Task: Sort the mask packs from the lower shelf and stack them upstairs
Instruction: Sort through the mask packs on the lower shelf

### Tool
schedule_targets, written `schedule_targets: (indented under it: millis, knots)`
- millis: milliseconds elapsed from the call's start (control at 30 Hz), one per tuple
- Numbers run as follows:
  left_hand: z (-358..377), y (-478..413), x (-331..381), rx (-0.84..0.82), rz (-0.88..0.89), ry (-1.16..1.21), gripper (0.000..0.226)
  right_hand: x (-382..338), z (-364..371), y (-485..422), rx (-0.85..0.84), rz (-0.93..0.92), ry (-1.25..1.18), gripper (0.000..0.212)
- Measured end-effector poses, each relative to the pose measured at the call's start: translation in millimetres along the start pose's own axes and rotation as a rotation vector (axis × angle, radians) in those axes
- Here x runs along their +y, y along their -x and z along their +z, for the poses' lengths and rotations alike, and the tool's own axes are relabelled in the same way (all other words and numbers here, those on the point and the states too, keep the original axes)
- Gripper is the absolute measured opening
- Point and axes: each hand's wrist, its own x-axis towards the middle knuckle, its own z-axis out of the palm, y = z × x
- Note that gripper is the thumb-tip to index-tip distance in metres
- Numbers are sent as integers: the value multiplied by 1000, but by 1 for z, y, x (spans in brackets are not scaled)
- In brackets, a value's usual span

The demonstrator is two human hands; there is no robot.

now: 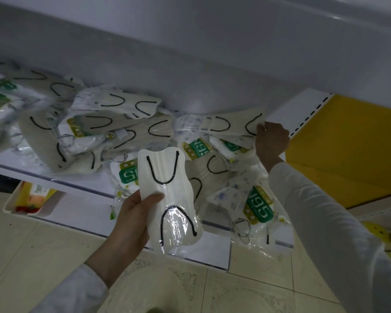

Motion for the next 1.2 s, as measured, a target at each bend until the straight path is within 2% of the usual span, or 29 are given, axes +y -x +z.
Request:
schedule_targets:
  millis: [267,400,533,667,833,933,1000,1133,1200]
  knots:
    - [-3,0,3,-9,12,10,22,3,-3,-10,14,34,-97,23]
    - [-2,0,1,-15,12,17,23,13,-1,-13,-8,9,-174,29]
    - [0,0,-1,-21,8,16,21,23,1,-10,-52,-110,-87,27]
    - [3,-2,-1,-10,6,14,20,22,-1,-11,-33,-94,45,29]
    - [3,-4,-1,-13,9,0,20,18,-5,-15,-57,-78,-348,26]
    - [5,-6,-1,-15,13,-3,21,10,-14,-12,-179,50,-769,6]
    - [7,-5,-1,-21,12,0,20,9,-22,-9,-259,119,-986,17]
    - [14,-3,1,-32,2,5,19,21,-33,-18,-299,166,-1050,19]
    - [19,-4,1,-29,-2,41,19,29,-36,-19,-321,167,-1041,10]
